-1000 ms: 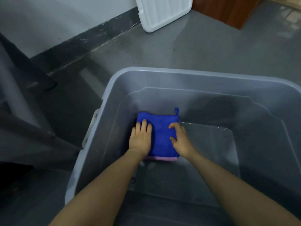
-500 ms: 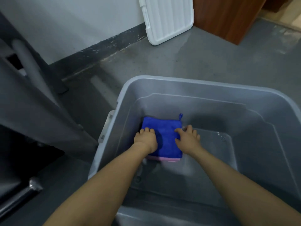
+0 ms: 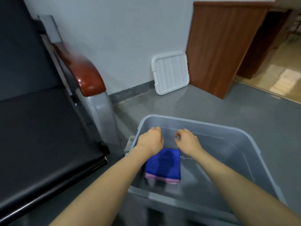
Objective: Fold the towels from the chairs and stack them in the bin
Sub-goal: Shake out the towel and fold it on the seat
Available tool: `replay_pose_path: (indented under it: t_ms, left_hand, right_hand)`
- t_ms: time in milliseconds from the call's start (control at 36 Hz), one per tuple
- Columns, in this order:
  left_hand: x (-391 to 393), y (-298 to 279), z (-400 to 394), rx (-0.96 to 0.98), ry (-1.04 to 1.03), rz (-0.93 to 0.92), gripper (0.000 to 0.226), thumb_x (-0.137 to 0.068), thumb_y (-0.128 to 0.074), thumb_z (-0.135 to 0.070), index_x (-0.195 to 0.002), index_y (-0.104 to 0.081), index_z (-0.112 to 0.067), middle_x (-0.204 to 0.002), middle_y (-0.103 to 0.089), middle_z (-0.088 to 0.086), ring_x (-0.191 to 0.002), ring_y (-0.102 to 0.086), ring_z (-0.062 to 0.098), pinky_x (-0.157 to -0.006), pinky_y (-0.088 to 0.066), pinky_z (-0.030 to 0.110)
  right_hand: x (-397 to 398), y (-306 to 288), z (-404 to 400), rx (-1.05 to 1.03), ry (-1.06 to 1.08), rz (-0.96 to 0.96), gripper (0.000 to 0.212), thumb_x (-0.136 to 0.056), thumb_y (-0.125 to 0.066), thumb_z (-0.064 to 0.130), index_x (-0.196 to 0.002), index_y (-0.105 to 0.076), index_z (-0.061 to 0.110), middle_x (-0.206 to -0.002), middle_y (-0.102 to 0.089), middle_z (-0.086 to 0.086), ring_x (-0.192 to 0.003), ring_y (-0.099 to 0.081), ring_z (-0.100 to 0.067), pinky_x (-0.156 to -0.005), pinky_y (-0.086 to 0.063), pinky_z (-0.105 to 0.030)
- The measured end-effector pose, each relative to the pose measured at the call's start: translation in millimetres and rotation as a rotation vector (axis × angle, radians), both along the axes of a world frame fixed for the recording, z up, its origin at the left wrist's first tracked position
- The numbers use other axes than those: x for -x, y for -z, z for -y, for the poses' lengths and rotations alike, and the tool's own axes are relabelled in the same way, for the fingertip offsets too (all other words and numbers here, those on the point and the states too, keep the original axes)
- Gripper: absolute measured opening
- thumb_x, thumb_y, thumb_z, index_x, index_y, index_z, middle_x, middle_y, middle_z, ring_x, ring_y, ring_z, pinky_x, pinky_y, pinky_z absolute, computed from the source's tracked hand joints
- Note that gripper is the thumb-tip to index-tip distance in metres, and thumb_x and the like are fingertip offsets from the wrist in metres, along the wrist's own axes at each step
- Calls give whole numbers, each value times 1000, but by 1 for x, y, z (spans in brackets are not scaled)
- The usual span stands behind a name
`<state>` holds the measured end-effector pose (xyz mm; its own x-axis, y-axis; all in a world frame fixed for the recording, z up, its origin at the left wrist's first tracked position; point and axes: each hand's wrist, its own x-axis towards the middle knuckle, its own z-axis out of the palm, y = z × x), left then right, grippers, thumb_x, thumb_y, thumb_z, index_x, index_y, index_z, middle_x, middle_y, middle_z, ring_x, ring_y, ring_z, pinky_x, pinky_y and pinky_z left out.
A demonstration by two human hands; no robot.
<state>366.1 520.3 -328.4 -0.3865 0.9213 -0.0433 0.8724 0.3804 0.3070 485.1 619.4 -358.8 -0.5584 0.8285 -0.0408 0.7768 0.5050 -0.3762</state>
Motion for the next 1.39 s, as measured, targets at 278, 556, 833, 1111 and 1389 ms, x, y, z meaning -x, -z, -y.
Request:
replay_pose_path:
  t_ms: [278,556,833,1111,1389]
  left_hand:
    - [25,-103,82,-398,-80,-50,25,-97,-39,-25,-110,-53,-9,-112,-57,8,-103,-55,29,-82,-47,40]
    - [93,-167,194,-519,-315,-108,23,-96,-40,-25,-107,-55,-11,-106,-59,4,-94,-57,26,-78,-48,37]
    - [182,-169,332,-391,-670,-147,23,-99,-37,-25,-110,-52,-13,-110,-55,1,-92,-56,22,-74,-43,33]
    - [262,-149,487,-312,-974,-233,23,-95,-42,-21,-108,-55,-8,-113,-54,9,-107,-54,30,-87,-44,39]
    - [321,-132,610,-121,-1200,-513,37,-94,-49,-34,-123,-46,-11,-127,-46,7,-117,-43,28,-93,-37,38]
  right_hand:
    - [31,-104,67,-62,-163,-345,16,-91,-51,12,-100,-64,13,-100,-65,-4,-91,-59,-22,-84,-48,-35]
    - [124,-169,159,-122,-426,-474,14,-91,-51,17,-97,-64,18,-97,-67,1,-90,-61,-19,-82,-51,-39]
    - [245,-170,277,34,-622,-475,14,-92,-50,19,-86,-60,28,-80,-61,9,-76,-61,-15,-73,-54,-38]
    - [363,-165,417,142,-864,-432,15,-93,-50,17,-97,-64,19,-89,-62,4,-83,-62,-20,-77,-54,-39]
    - [456,-161,547,152,-1190,-513,21,-91,-54,13,-109,-64,15,-108,-59,-2,-93,-55,-16,-86,-47,-32]
